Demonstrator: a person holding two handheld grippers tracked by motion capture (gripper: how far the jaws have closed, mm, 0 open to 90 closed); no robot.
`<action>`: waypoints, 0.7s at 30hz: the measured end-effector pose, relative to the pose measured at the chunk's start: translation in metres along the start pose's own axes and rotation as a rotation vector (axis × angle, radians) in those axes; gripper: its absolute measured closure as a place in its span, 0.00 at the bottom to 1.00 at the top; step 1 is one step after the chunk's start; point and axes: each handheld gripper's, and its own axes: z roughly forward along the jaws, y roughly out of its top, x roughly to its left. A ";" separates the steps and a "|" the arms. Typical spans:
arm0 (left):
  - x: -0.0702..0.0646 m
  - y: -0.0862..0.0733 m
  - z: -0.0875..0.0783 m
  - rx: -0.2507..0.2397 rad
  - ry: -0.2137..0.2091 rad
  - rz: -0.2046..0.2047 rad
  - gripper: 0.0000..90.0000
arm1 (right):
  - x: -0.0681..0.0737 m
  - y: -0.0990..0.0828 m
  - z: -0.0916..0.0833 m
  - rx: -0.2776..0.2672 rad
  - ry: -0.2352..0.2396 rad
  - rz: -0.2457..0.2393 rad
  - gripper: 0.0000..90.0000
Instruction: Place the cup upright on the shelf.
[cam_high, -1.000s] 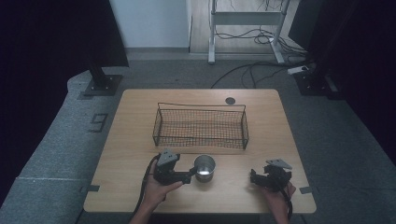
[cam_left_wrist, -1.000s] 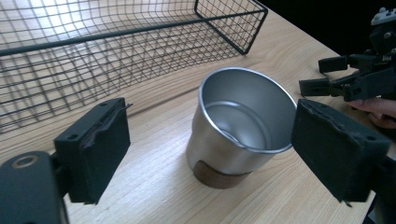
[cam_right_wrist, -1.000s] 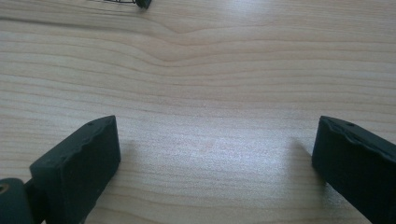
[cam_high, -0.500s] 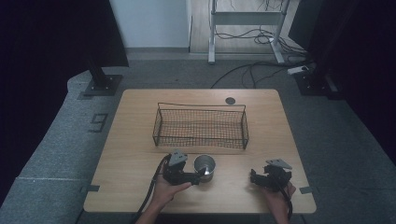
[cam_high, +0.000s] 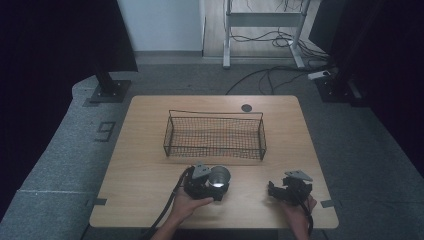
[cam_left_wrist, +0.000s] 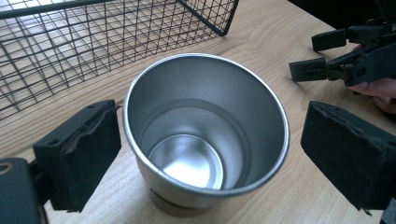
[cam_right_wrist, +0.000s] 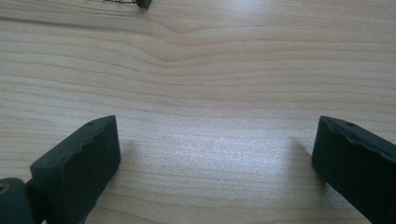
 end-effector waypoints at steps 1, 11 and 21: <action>0.000 0.000 0.002 0.000 0.000 -0.002 0.06 | 0.000 0.000 0.000 0.000 0.000 0.000 0.01; -0.004 0.003 0.017 0.006 0.028 0.008 0.07 | 0.000 0.000 0.000 -0.001 -0.001 0.001 0.01; -0.004 0.001 0.023 0.013 0.051 0.021 0.15 | 0.000 0.000 0.000 -0.001 0.000 0.000 0.01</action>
